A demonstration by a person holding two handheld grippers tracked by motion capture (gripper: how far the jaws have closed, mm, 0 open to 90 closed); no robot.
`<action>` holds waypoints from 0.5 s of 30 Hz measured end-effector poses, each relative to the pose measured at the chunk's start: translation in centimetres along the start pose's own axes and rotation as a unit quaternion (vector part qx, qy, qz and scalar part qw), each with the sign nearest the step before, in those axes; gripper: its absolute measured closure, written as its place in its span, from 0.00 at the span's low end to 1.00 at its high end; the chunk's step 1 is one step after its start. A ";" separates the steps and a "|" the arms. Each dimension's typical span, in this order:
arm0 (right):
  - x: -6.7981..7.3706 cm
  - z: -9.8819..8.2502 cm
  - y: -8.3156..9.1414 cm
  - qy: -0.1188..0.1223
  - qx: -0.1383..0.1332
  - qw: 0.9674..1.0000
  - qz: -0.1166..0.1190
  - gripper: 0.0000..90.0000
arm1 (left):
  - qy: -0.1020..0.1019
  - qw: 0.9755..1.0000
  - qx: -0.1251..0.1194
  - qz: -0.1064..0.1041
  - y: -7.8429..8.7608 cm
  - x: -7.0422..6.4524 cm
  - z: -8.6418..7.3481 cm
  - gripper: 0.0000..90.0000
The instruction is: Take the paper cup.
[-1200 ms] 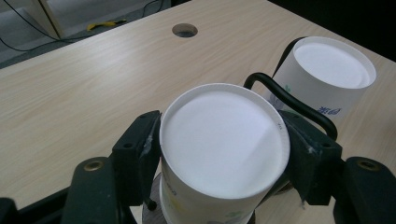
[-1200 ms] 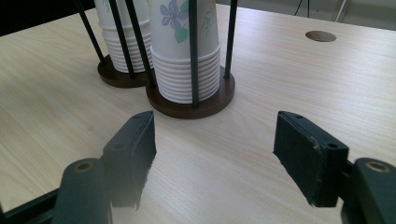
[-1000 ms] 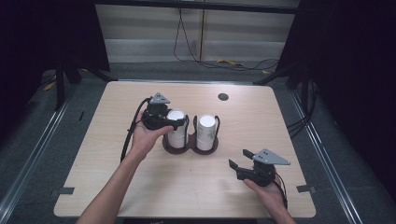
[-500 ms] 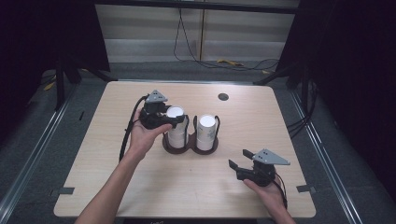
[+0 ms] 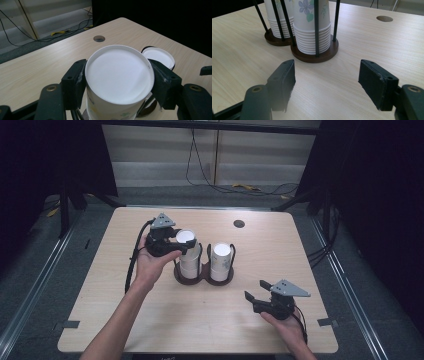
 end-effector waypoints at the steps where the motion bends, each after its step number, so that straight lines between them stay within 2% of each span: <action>1: 0.0 0.0 0.0 0.000 0.000 1.000 -0.001 0.33 | -0.001 1.000 -0.001 -0.001 0.1 0.0 0.0 0.39; 8: 0.1 0.0 0.0 -0.001 0.002 1.000 -0.001 0.33 | -0.005 1.000 -0.013 -0.005 1.1 -0.1 0.2 0.39; 15: 0.0 0.0 0.0 -0.001 0.001 1.000 -0.001 0.33 | -0.004 0.999 -0.039 -0.006 2.0 -0.3 0.4 0.39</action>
Point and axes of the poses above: each handheld gripper's, and its own axes: y roughly backward along the jaws, z roughly out of its top, x roughly to its left, the point moved 1 cm from there along -y, roughly forward along the jaws, and after that the axes turned 9 degrees about x, right-handed, at the moved point
